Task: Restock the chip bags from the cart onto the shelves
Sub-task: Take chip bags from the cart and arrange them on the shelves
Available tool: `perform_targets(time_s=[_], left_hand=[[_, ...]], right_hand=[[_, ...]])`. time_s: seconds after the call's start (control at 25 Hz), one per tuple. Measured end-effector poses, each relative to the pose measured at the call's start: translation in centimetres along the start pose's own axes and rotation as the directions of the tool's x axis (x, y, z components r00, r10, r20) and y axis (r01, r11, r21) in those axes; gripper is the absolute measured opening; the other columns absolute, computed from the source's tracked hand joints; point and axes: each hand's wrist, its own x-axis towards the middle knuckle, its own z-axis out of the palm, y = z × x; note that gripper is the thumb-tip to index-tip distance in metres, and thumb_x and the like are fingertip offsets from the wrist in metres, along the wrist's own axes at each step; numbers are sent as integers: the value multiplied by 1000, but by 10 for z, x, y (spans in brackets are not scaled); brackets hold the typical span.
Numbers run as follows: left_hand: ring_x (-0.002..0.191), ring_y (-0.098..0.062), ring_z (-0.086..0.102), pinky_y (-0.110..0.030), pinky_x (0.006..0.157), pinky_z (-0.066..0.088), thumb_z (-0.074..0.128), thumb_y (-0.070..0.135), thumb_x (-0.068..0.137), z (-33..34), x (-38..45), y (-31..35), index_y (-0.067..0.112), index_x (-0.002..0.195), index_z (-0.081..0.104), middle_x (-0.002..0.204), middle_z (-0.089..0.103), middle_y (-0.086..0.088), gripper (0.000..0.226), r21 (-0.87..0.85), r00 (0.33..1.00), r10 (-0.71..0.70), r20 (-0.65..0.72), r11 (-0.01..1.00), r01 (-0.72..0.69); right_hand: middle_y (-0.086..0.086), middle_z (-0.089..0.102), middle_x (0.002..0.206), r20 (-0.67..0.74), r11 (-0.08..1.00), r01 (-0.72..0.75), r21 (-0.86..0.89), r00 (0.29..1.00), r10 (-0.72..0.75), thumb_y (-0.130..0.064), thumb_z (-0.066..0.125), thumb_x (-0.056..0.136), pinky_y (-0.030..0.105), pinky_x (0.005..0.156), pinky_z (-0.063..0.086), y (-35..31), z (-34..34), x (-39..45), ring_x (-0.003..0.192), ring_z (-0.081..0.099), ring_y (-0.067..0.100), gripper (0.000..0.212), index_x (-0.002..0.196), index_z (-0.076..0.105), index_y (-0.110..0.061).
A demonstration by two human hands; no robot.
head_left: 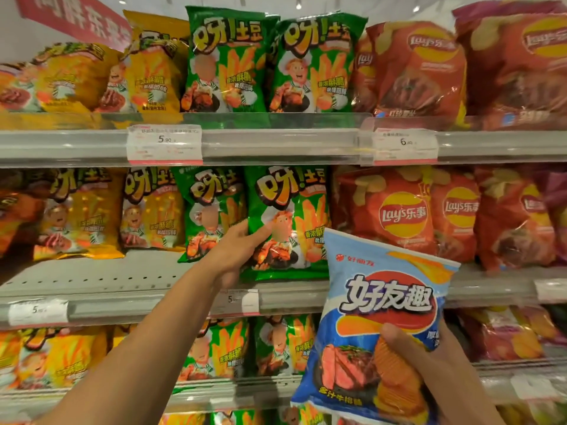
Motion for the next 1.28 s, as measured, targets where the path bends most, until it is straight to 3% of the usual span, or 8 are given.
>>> perform_targets(time_s=[0.2,0.48,0.56,0.68,0.8,0.92,1.12,1.28], left_hand=[[97,-24,75,-39,90,58,62,35,98,6,10,2,16,103,69,100,79,-8,20,120,998,-23,-58,992,30],[98,-17,71,-35,78,61,68,55,86,2,-7,-11,21,116,57,106,73,3,46,414,954,129,-269,910,-7],[121,-20,54,-31,86,50,63,64,84,8,-15,-16,19,132,43,133,49,-2,68,654,831,420,-365,751,-93],[142,-27,29,-41,111,36,57,66,88,27,-21,-17,27,153,31,152,27,-3,79,897,609,789,-87,328,-297],[150,-39,14,-58,119,24,56,65,87,47,-7,-13,33,157,27,161,22,-10,82,956,700,699,145,83,-281],[154,-36,1,-61,120,18,53,67,86,51,7,-14,35,158,21,167,13,-7,85,966,820,535,202,26,-255],[154,-39,9,-62,118,22,46,68,89,40,9,-26,32,158,24,167,16,-11,81,940,767,552,327,-107,-324],[155,-35,5,-56,122,13,43,64,93,27,-1,-34,29,160,21,168,13,-11,78,920,754,564,337,-29,-390]], right_hand=[[-16,69,106,-4,1000,-6,16,1000,6,-56,84,51,35,86,47,-1,0,7,96,62,5,75,118,58,-36],[-11,67,109,4,999,-37,-35,999,38,-76,84,26,35,86,44,5,0,7,90,57,1,109,122,53,-35],[-12,67,109,2,999,-33,-31,999,33,-73,88,16,29,78,44,8,3,7,89,57,-1,108,112,55,-38],[-17,70,102,11,1000,-24,-12,1000,24,-77,87,15,26,74,49,11,8,7,89,62,1,97,101,57,-43],[-5,73,111,-12,999,-36,28,999,37,-51,85,42,49,95,54,16,12,11,99,67,19,70,107,59,-41],[-5,71,110,-42,999,-32,6,999,32,-37,81,48,41,89,52,20,11,11,96,66,16,60,103,58,-41],[-7,74,108,-60,998,-55,34,997,57,-43,84,39,50,97,53,27,6,4,103,69,24,70,105,60,-43],[-10,79,102,9,998,-39,43,999,39,-49,87,38,48,91,58,31,17,1,99,74,21,82,115,63,-42]])
